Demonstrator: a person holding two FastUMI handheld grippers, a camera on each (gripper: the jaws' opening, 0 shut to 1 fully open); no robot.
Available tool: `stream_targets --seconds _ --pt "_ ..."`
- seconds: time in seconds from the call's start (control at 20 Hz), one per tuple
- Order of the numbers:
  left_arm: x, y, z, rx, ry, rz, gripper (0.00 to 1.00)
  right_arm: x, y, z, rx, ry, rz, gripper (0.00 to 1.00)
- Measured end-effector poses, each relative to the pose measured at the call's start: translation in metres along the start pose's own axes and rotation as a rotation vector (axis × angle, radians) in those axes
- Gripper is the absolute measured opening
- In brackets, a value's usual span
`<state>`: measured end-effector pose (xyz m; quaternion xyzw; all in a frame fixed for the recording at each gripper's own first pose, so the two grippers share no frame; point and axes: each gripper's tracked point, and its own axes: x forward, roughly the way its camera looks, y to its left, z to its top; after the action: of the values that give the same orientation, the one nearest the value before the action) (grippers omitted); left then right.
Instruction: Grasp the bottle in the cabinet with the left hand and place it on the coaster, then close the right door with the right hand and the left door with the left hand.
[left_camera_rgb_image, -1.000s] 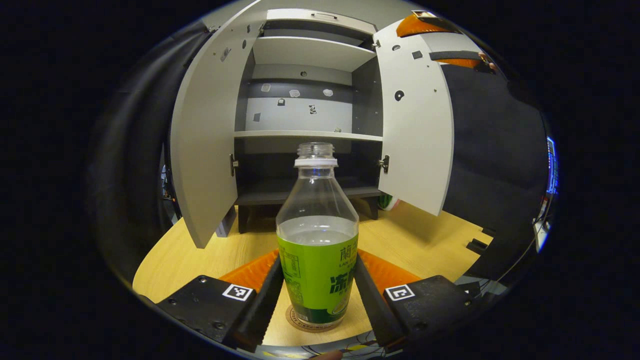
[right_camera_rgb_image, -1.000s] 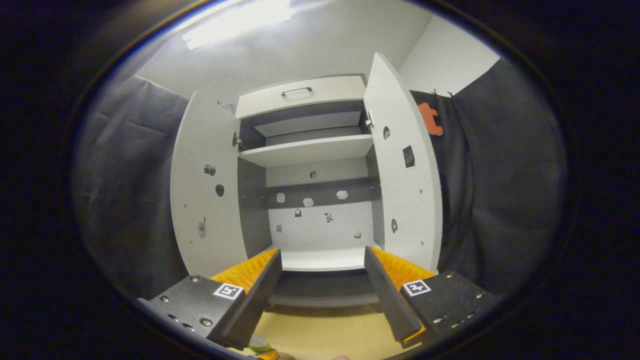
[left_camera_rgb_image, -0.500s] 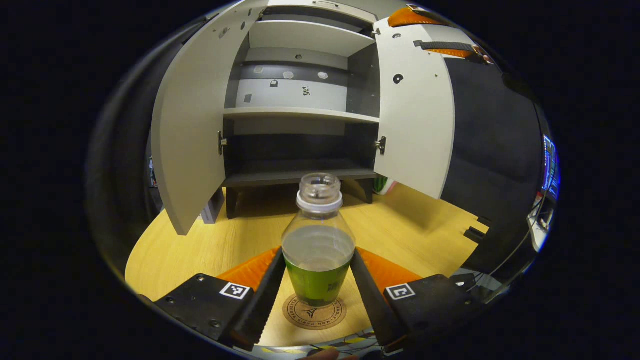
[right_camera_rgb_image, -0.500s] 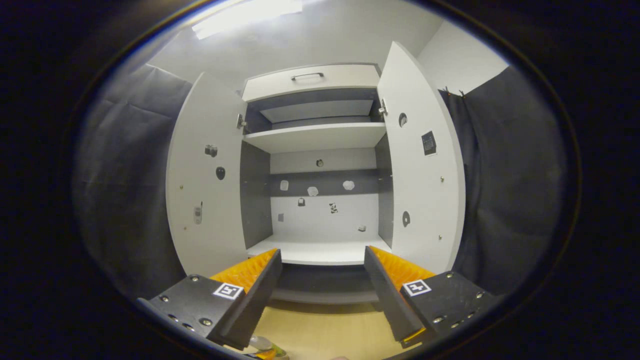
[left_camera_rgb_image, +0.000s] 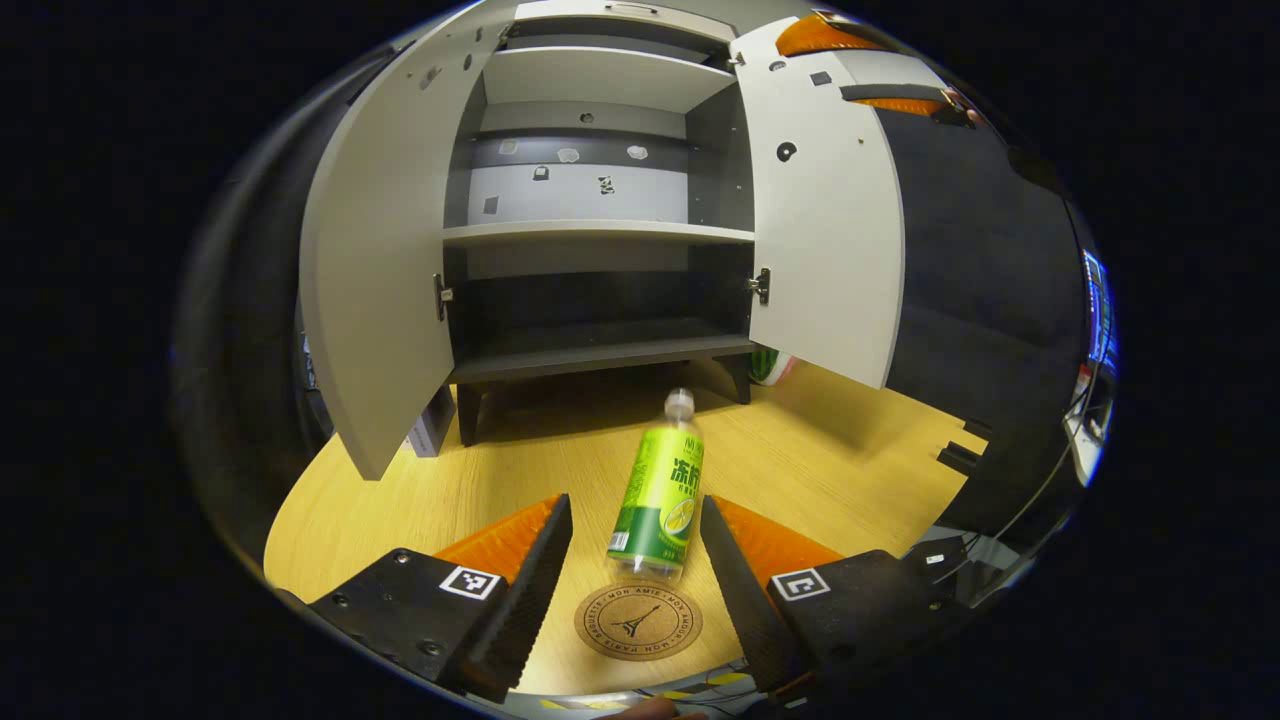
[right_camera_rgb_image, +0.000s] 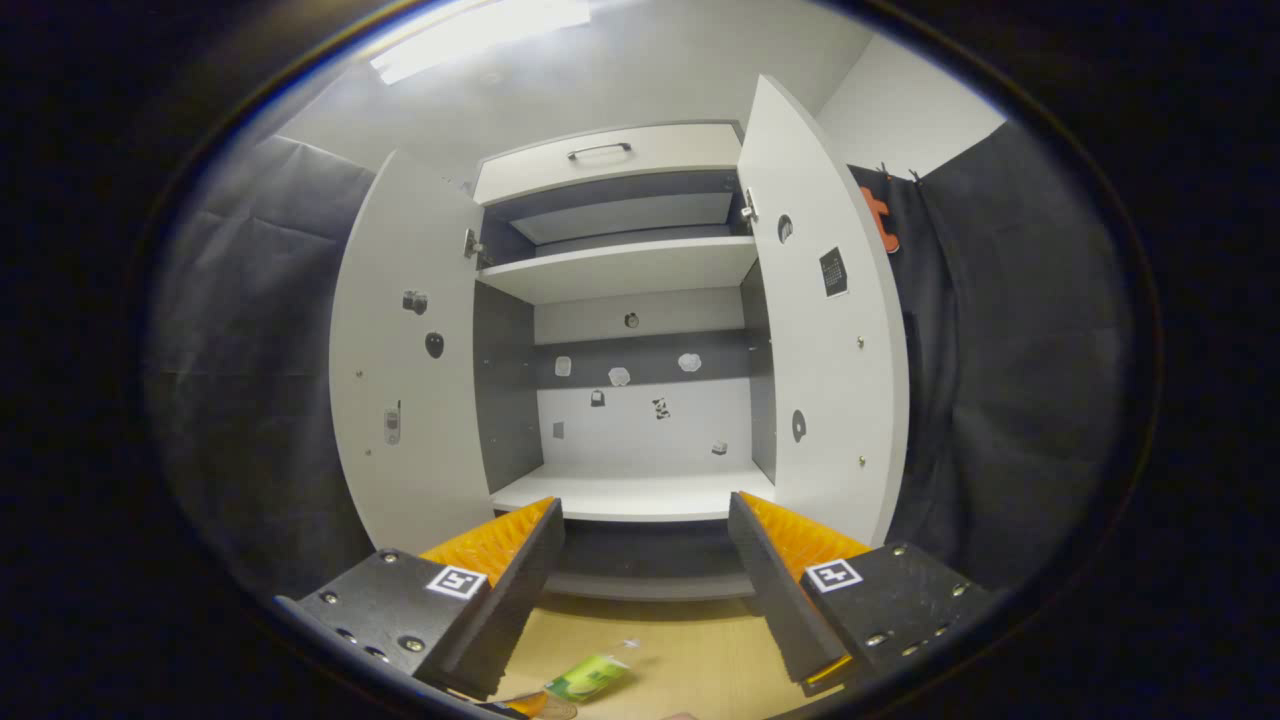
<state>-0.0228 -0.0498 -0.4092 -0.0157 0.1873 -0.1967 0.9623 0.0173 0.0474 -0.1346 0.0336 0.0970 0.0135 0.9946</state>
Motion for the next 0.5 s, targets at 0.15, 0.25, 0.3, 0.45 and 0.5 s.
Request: stream_targets --seconds 0.15,0.25,0.3,0.45,0.5 --pt "0.008 -0.006 0.01 0.02 -0.009 -0.006 0.83 0.0 -0.006 -0.005 -0.007 0.008 -0.01 1.0" --pt "0.01 -0.01 0.017 0.008 -0.018 -0.02 0.83 0.0 -0.012 -0.004 -0.003 0.01 -0.022 1.0" --pt "0.012 -0.013 0.019 0.005 -0.019 -0.028 0.83 0.001 -0.015 -0.004 0.001 0.008 -0.029 1.0" --pt "0.021 -0.015 0.015 0.025 0.012 -0.035 0.83 0.0 -0.029 -0.007 0.008 0.012 -0.054 1.0" --pt "0.025 -0.015 0.015 0.032 0.022 -0.035 0.83 -0.001 -0.033 -0.007 0.01 0.014 -0.061 1.0"
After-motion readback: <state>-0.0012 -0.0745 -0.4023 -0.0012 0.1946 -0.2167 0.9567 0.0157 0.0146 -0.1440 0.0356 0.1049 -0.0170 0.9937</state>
